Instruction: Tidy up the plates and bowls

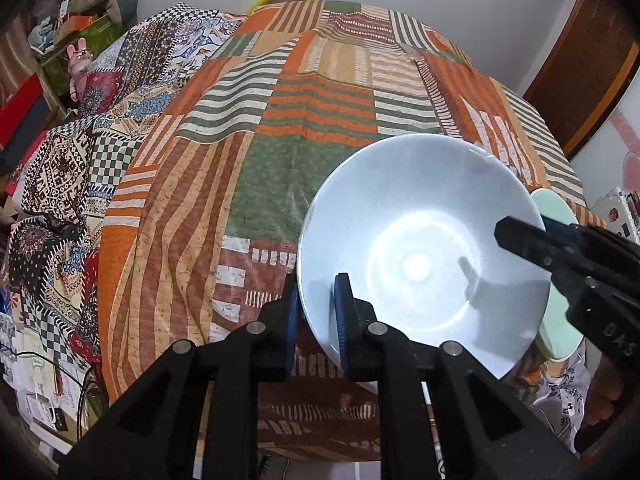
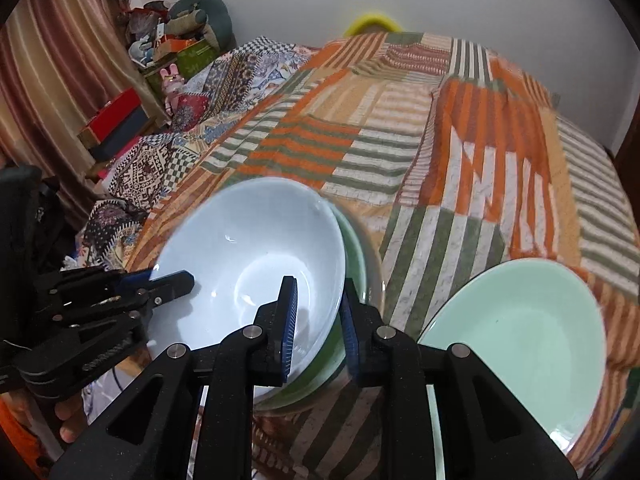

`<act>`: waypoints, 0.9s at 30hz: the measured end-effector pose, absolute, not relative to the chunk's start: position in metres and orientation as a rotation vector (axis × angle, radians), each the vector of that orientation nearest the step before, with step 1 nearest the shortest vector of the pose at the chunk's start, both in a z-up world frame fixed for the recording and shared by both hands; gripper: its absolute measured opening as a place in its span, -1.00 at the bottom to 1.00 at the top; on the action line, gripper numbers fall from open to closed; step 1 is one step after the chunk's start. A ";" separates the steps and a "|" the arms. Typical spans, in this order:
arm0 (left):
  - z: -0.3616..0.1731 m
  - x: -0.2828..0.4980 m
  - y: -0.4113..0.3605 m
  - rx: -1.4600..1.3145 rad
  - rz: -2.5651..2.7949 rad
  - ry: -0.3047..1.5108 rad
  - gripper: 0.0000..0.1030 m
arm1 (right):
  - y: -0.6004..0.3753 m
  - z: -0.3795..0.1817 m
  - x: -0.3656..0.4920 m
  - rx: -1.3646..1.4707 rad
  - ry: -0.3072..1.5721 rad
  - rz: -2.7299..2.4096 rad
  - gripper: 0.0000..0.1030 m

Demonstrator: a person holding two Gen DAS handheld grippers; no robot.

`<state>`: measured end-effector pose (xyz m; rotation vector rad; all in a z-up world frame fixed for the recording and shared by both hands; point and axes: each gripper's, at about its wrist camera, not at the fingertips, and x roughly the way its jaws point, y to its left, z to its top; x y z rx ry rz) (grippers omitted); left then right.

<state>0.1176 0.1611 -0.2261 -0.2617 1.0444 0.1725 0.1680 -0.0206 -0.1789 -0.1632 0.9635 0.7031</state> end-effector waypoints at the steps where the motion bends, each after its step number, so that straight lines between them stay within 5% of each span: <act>1: -0.226 0.117 0.161 -0.262 0.171 1.043 -0.71 | -0.020 -0.177 0.168 -0.168 0.958 0.703 -0.56; 6: -0.220 0.114 0.164 -0.265 0.162 1.033 -0.70 | -0.025 -0.177 0.173 -0.151 0.965 0.709 -0.53; 13: -0.201 0.102 0.176 -0.314 0.167 0.986 -0.35 | -0.030 -0.174 0.175 -0.127 0.995 0.732 -0.53; 15: -0.197 0.099 0.179 -0.332 0.161 0.968 -0.25 | -0.031 -0.170 0.172 -0.148 0.959 0.710 -0.38; 17: -0.192 0.096 0.178 -0.320 0.152 0.949 -0.20 | -0.035 -0.160 0.168 -0.165 0.884 0.681 0.00; 27: -0.210 0.101 0.177 -0.333 0.132 0.976 -0.14 | -0.055 -0.166 0.174 -0.097 0.906 0.674 0.02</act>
